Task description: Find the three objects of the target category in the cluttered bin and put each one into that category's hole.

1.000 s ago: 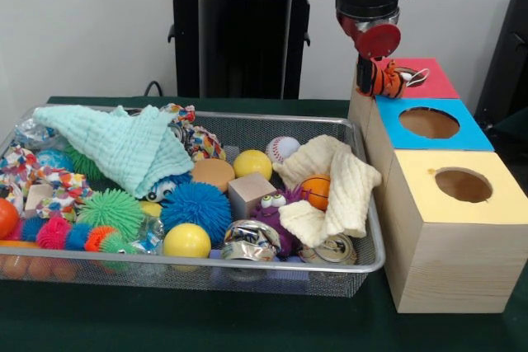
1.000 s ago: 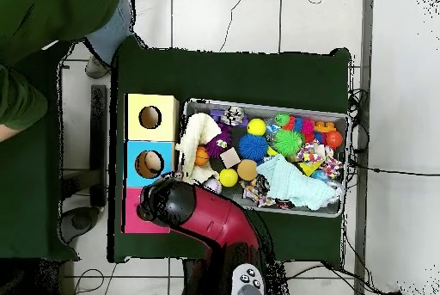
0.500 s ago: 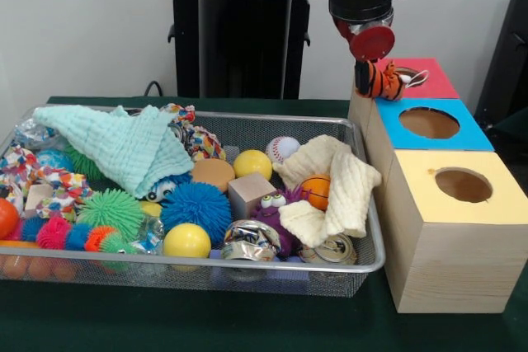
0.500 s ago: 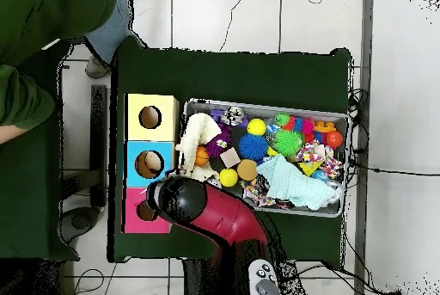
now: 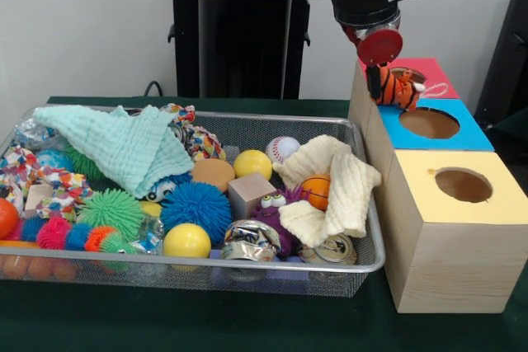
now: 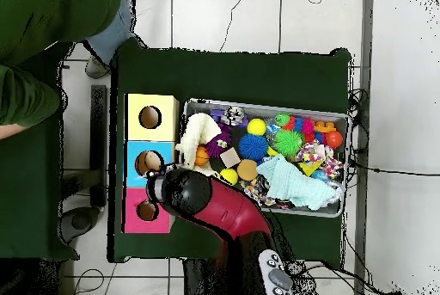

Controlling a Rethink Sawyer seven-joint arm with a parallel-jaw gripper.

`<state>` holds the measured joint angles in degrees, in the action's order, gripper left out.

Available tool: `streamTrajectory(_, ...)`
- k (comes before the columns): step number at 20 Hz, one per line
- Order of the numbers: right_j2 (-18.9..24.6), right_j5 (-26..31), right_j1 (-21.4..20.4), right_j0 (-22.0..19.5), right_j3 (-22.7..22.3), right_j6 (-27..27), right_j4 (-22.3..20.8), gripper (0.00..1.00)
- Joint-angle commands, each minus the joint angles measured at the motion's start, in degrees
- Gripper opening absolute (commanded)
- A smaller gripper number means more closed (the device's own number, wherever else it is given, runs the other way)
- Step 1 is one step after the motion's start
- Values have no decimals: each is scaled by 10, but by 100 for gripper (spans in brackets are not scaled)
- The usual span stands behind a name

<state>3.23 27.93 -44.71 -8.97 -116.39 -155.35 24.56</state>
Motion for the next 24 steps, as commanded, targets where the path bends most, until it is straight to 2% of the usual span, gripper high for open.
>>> streamTrajectory(1, 139, 3, -2, -52, -54, 37, 52, 0)
streamTrajectory(7, 157, 19, -2, -66, -57, 30, 38, 0)
streamTrajectory(13, 174, 33, -48, -81, -116, 14, 44, 0)
streamTrajectory(21, 112, 90, -78, -72, -135, -14, -1, 0)
streamTrajectory(24, 76, 93, -80, -61, -121, -31, -28, 0)
